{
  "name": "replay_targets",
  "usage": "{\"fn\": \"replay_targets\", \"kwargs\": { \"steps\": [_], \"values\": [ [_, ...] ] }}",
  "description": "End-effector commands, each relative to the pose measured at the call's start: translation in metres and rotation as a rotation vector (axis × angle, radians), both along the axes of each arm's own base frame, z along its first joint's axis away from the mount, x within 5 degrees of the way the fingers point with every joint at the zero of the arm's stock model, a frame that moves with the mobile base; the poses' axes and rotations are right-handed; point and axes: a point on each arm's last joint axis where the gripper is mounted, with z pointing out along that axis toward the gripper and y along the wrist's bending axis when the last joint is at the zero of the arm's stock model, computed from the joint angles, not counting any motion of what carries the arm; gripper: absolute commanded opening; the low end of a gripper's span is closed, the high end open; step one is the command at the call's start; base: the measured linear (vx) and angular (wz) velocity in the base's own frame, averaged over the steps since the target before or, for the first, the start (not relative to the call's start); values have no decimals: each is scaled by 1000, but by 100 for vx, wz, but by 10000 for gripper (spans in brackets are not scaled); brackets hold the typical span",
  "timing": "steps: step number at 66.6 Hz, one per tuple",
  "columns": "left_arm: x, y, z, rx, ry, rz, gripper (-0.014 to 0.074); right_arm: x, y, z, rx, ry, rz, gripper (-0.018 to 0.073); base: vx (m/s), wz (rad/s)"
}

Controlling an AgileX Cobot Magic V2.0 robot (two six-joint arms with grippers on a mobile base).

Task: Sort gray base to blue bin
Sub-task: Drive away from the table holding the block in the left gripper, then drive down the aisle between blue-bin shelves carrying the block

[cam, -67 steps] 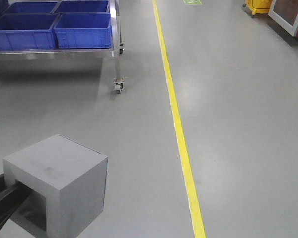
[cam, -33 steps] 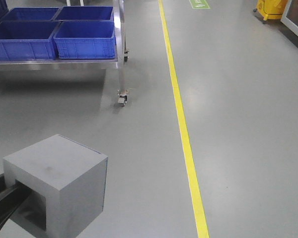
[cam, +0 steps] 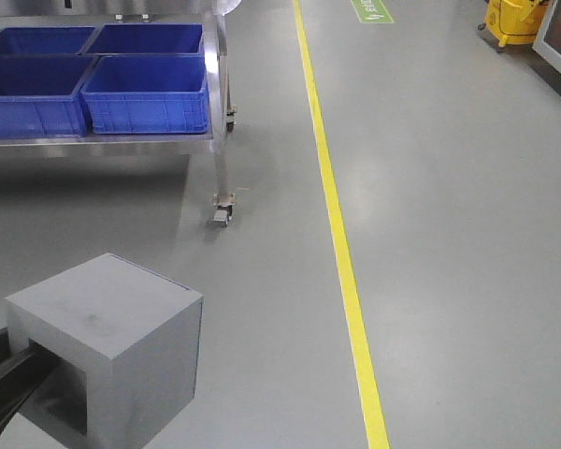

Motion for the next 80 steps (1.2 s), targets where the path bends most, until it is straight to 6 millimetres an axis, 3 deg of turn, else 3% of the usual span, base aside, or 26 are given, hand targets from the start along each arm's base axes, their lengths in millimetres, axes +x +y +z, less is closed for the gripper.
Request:
{"fn": "replay_targets", "kwargs": {
  "steps": [1, 48, 80],
  "values": [
    [0, 0, 22, -99, -103, -3, -6, 2, 1, 1, -13, -52, 7, -9, 39, -4],
    [0, 0, 22, -99, -103, -3, -6, 2, 1, 1, -13, -52, 7, -9, 39, 4],
    [0, 0, 22, -99, -103, -3, -6, 2, 1, 1, -13, -52, 7, -9, 31, 29]
  ]
}}
